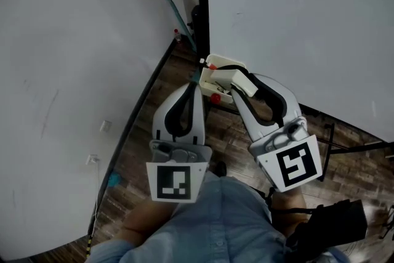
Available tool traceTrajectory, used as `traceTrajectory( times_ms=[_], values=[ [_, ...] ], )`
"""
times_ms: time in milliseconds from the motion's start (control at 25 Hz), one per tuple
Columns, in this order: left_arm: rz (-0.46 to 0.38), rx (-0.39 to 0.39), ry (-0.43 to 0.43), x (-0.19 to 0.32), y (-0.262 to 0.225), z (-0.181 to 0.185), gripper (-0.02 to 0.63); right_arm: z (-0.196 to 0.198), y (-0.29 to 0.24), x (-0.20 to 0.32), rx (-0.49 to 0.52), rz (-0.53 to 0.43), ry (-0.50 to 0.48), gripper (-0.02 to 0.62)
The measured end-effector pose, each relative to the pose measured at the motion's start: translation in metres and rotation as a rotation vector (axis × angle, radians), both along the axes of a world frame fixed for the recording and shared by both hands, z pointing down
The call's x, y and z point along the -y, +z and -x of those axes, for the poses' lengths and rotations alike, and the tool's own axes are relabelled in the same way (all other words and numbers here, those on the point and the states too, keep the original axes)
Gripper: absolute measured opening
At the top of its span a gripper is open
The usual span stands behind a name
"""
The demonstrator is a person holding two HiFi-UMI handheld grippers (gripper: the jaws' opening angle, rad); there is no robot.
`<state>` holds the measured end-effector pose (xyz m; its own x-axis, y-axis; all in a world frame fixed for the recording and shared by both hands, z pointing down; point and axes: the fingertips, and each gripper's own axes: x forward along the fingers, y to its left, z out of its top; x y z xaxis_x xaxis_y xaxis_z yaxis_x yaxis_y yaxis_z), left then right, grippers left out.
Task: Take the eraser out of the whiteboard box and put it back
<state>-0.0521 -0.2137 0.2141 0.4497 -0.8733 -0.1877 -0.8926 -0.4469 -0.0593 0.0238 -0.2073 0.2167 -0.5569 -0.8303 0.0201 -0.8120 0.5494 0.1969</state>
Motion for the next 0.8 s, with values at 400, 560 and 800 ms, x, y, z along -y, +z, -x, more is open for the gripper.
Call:
traceTrajectory(
  times_ms=[400,560,800],
  values=[
    [-0.019,-0.015,-0.014,-0.006,-0.008,0.002,0.005,0.000,-0.005,-0.003,-0.006,-0.017,-0.009,0.129],
    [-0.008,-0.011,-0.015,-0.002,-0.005,0.005,0.005,0.003,0.001,0.001,-0.013,0.000,-0.013,0.129],
    [0.011,-0.027,-0.011,0.008,-0.003,0.010,0.005,0.008,0.014,0.014,-0.053,0.033,0.000,0.129]
  ],
)
